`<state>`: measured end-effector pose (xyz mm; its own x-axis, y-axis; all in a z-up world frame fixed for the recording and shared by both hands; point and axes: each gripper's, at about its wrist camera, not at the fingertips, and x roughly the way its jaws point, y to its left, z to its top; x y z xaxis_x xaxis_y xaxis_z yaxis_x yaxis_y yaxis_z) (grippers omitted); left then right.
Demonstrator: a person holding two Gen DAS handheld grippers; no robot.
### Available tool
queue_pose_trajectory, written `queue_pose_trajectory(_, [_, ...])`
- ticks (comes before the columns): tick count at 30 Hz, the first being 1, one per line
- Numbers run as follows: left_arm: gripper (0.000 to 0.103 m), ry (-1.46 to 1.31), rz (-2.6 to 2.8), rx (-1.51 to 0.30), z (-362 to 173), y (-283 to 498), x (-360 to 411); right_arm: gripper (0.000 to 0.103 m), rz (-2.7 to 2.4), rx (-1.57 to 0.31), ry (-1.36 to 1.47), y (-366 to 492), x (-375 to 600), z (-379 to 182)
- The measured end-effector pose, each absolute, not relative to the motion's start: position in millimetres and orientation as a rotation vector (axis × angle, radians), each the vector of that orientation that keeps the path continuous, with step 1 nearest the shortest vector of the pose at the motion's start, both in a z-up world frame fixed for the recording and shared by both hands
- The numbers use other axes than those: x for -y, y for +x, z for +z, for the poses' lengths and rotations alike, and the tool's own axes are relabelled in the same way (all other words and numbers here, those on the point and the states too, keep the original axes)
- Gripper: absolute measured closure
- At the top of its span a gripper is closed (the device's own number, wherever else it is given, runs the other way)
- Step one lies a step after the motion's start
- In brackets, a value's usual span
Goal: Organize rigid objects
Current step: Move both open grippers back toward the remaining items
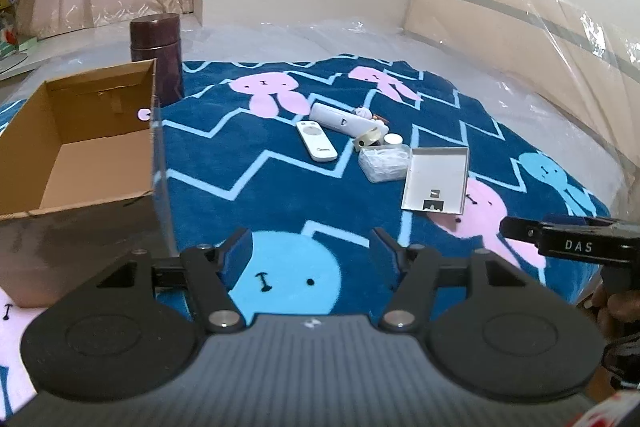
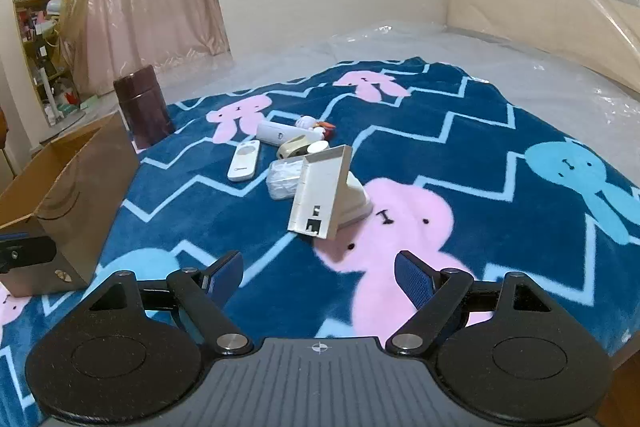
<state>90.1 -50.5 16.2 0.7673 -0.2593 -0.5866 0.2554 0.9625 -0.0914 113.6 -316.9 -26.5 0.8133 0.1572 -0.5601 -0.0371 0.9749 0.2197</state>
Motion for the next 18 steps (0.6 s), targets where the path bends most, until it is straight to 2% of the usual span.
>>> queue_pose_trajectory(13, [0.043,0.026,-0.291,-0.667,-5,131,73,0.024,0.155,-0.628,0.174,172,330,-52])
queue_pose_trajectory(16, [0.043,0.026,-0.296,-0.676,-12,142,77,0.038,0.167,-0.637,0.17,186,330,-59])
queue_pose_trajectory(18, [0.043,0.027,-0.297,-0.681,-17,148,80,0.042,0.174,-0.647,0.167,195,330,-63])
